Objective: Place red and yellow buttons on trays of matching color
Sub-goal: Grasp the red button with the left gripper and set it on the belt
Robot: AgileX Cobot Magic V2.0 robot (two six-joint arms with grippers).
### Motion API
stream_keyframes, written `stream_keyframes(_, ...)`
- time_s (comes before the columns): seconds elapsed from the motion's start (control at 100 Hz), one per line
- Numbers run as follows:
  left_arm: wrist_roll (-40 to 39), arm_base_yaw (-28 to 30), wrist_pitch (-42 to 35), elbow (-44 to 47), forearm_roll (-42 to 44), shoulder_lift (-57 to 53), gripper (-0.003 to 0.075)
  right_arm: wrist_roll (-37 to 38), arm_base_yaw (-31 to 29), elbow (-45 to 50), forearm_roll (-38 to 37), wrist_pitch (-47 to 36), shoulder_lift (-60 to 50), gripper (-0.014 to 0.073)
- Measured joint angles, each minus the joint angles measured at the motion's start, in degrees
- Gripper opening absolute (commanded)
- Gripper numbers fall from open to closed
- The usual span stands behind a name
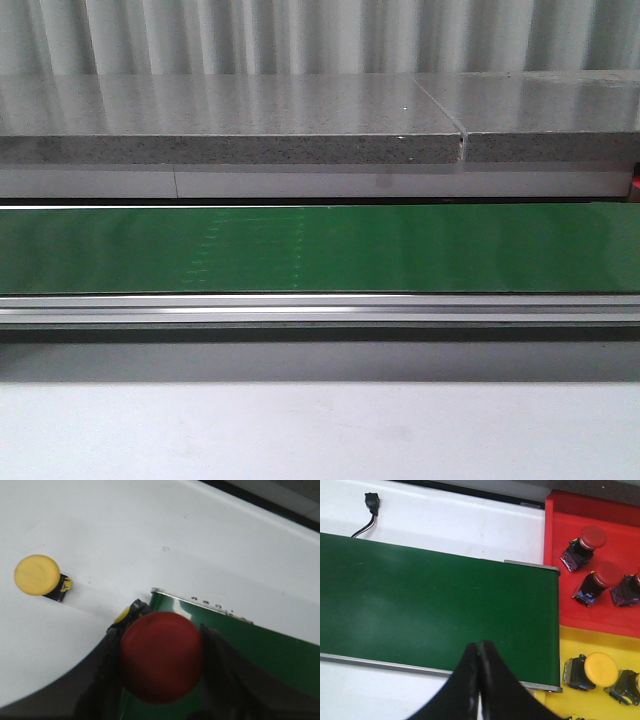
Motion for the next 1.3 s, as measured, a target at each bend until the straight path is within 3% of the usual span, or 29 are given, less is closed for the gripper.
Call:
stream_keyframes(0.36, 4.16, -4.85, 3.34, 4.49, 1.73, -0.29, -0.0020, 0.00, 0.00, 0.00, 0.00, 0.00, 0.00, -0.0066)
stream_keyframes(0.76, 5.25, -5.09, -0.67, 10.47, 2.48, -0.29, -0.0009, 0.00, 0.00, 0.00, 0.00, 0.00, 0.00, -0.0066)
stream_keyframes(0.86, 5.39, -5.09, -0.89, 10.47, 2.48, -0.29, 0.0096, 0.00, 0.00, 0.00, 0.00, 0.00, 0.00, -0.0066)
stream_keyframes(0.94, 5.50, -5.09, -0.89, 10.47, 2.48, -0.29, 0.0256, 0.00, 0.00, 0.00, 0.00, 0.00, 0.00, -0.0066)
stream_keyframes(0.95, 5.50, -5.09, -0.89, 10.47, 2.48, -0.29, 0.0307, 0.00, 0.00, 0.00, 0.00, 0.00, 0.00, -0.0066)
stream_keyframes(1.02, 5.58, -5.09, -0.79, 10.47, 2.48, -0.29, 0.0480, 0.00, 0.00, 0.00, 0.00, 0.00, 0.00, -0.0066)
stream_keyframes(1.09, 5.58, -5.09, -0.79, 10.47, 2.48, -0.29, 0.0613, 0.00, 0.00, 0.00, 0.00, 0.00, 0.00, -0.0066)
stream_keyframes(1.17, 5.58, -5.09, -0.79, 10.47, 2.48, -0.29, 0.0681, 0.00, 0.00, 0.00, 0.00, 0.00, 0.00, -0.0066)
stream_keyframes(1.3, 5.62, -5.09, -0.79, 10.47, 2.23, -0.56, 0.0672, 0.00, 0.00, 0.00, 0.00, 0.00, 0.00, -0.0066)
